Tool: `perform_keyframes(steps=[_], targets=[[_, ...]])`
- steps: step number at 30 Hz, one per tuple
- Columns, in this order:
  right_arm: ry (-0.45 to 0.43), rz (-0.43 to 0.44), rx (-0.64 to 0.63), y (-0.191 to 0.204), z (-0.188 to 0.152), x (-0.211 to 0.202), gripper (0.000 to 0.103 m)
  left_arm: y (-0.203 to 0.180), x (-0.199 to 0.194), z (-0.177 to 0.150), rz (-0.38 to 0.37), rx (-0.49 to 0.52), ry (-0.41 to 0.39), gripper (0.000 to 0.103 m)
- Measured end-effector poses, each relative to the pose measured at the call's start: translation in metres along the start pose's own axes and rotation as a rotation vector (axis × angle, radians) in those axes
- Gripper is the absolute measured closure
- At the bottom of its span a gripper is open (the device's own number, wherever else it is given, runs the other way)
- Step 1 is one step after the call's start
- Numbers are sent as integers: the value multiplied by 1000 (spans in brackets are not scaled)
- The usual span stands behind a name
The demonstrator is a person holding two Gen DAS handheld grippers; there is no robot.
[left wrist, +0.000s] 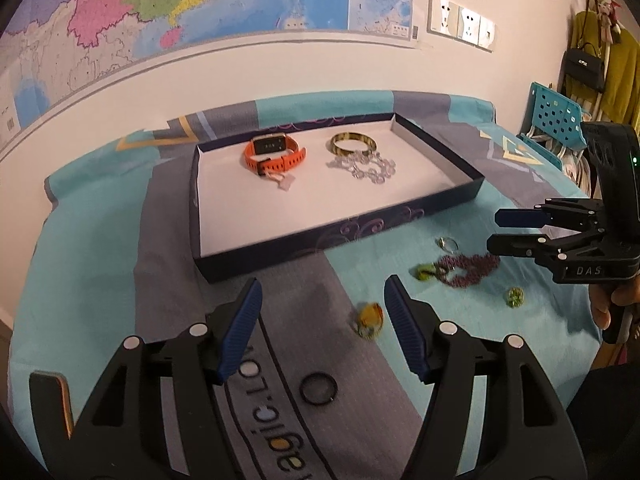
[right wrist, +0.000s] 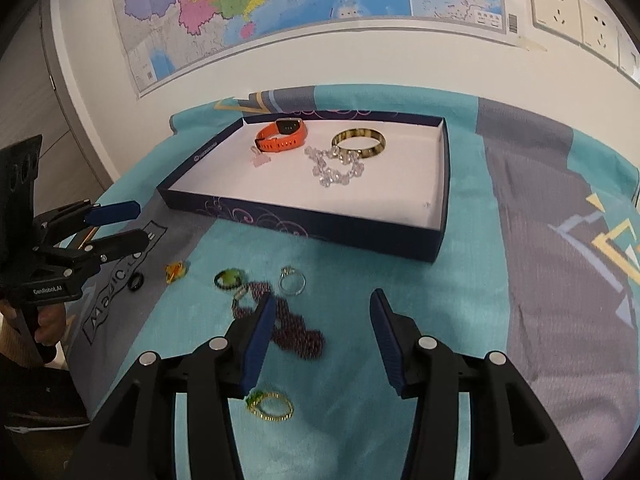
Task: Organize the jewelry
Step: 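Withdraw both tools from the box toward the remaining jewelry, then grasp the black ring with the left tool while the right tool grasps the purple beaded necklace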
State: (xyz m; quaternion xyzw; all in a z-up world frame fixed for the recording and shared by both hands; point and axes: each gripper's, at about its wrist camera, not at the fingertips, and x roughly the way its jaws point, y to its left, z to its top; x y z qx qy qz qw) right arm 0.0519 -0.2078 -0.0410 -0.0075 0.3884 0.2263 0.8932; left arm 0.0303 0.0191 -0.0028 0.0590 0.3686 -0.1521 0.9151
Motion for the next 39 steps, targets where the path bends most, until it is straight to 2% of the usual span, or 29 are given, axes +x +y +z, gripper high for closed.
perform_keyframes(steps=[10,19,32,39], targets=[[-2,1,24,-4,-12,-11,56,-11,-4,-14,-12,12,9,39],[7,26,-5,7,-20,-15,56,-22,-7,-23,-16,49,14,38],[30,55,-57,25,-34,-15,56,-20,-5,-27,-14,37,25,38],[20,44,-44,23,-24,-14,56,-18,-5,-29,-6,23,28,38]])
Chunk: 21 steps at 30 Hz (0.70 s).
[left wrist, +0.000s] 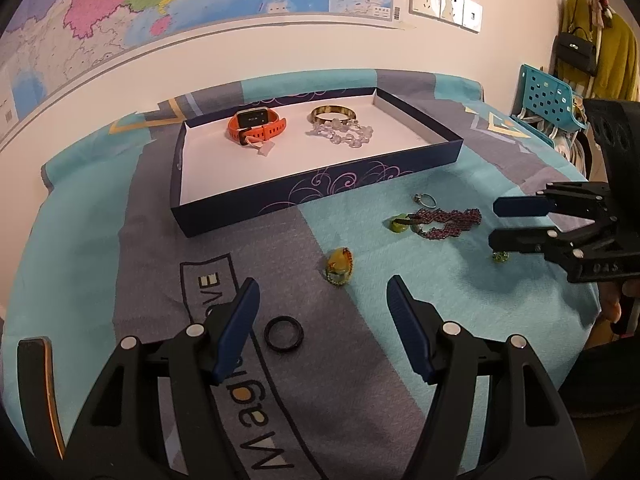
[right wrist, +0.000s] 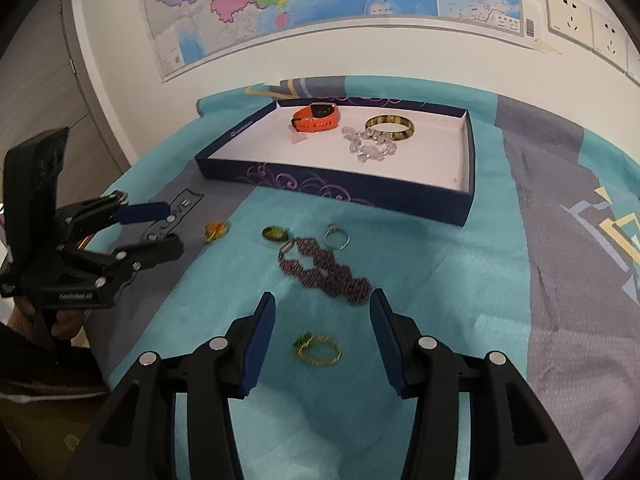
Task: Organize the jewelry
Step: 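Grasp the black ring with the left tool while the right tool grasps the purple beaded necklace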
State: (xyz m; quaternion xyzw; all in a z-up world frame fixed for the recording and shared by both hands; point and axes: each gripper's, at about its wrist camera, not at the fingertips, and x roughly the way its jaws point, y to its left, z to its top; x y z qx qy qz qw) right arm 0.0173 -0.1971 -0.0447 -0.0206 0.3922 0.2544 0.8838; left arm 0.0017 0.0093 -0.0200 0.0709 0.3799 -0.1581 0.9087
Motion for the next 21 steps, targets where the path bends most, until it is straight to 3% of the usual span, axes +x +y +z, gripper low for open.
perform_keyframes(steps=[7,10,15,21], targets=[[33,-19,-4,-4,12,21,58,7,-3,-5,17,-15,7,38],[44,-52,-35,-1,11,25,66,13,-2,-8,31,-22,20,38],[48,-68,-33,-6,10,24,88,21,2,-13,23,-42,49,41],[29,-50,-32,-6,11,18,93,23,7,-18,12,-47,74,53]])
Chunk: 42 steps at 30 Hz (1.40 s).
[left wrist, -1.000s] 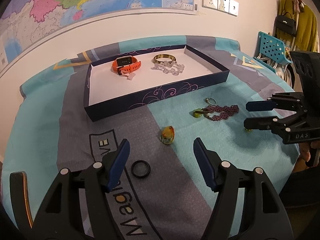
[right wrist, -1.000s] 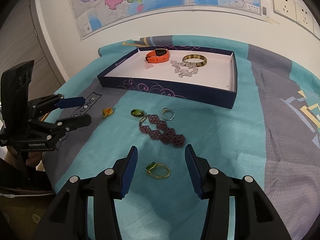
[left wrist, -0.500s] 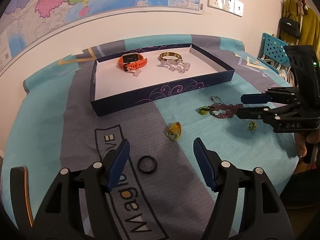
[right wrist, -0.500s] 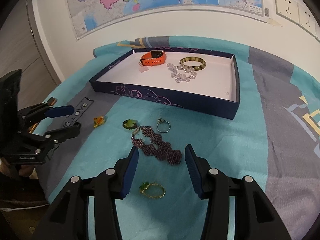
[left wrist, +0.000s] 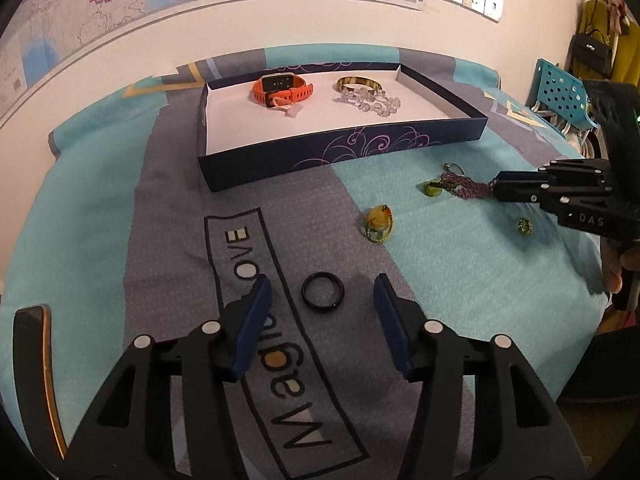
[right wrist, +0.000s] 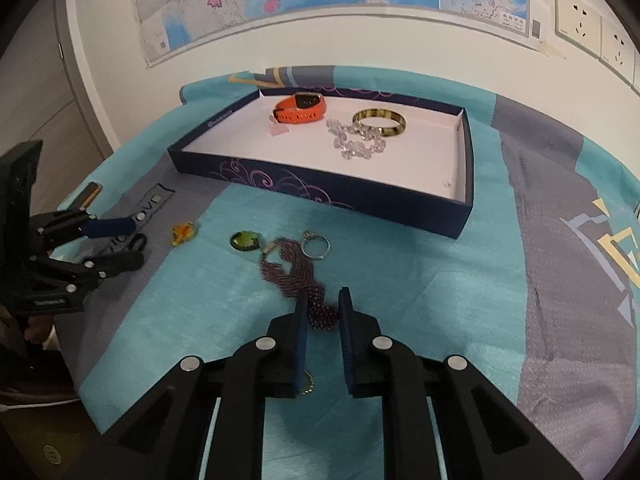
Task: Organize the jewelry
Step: 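Grasp the black ring with the left tool while the right tool grasps the purple beaded necklace, then carry the black ring and purple necklace over the box with both tools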
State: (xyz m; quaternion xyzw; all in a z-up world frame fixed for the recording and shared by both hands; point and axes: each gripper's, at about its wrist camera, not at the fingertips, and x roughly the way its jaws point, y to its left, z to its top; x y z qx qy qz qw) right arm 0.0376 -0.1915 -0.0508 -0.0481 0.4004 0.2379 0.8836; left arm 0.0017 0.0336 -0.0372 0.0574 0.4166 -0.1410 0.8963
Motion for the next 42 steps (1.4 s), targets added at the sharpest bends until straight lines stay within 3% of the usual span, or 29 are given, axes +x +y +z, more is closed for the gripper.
perform_keyframes(steps=[10,24,42], targets=[[-91,39,8,3,17,-26,93,0,-1,-1,-9,2,2,80],[-145,39,20,-2,31,-39,93,-4,-9,6,-25,12,-30,80],[-205,47,9,-5,60,-46,93,-8,-17,47,-45,44,-119,80]])
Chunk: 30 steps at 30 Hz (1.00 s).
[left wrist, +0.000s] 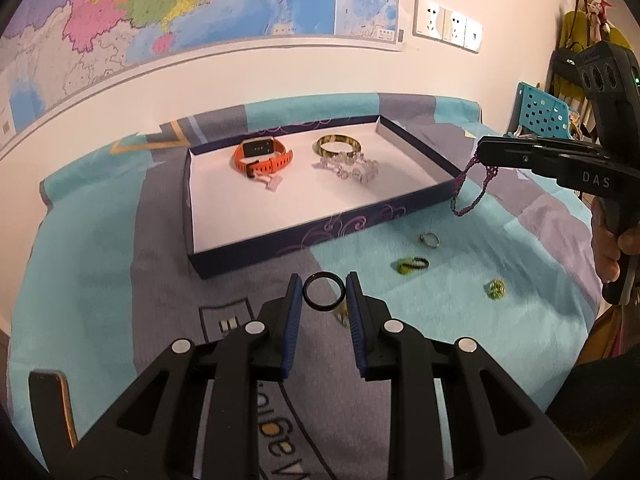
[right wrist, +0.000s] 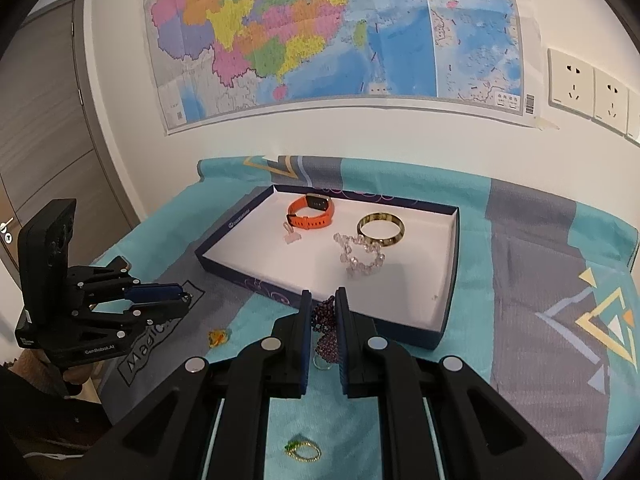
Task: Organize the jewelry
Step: 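Carry the black ring and purple necklace over the box with both tools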
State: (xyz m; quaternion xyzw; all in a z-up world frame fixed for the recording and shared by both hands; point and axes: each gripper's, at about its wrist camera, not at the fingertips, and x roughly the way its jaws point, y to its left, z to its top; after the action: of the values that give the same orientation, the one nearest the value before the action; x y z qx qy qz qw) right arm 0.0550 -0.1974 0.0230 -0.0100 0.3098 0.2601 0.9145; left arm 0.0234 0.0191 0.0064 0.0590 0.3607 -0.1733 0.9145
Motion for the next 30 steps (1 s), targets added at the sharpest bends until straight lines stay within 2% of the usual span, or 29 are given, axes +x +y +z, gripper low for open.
perform_keyframes(steps=[18,30], targets=[[-37,3,12,-8,30,14,93,9,16,35,16,19,-24,80],[-16,20,29,-12,42,41,93,16,34,51,32,13,-15,80]])
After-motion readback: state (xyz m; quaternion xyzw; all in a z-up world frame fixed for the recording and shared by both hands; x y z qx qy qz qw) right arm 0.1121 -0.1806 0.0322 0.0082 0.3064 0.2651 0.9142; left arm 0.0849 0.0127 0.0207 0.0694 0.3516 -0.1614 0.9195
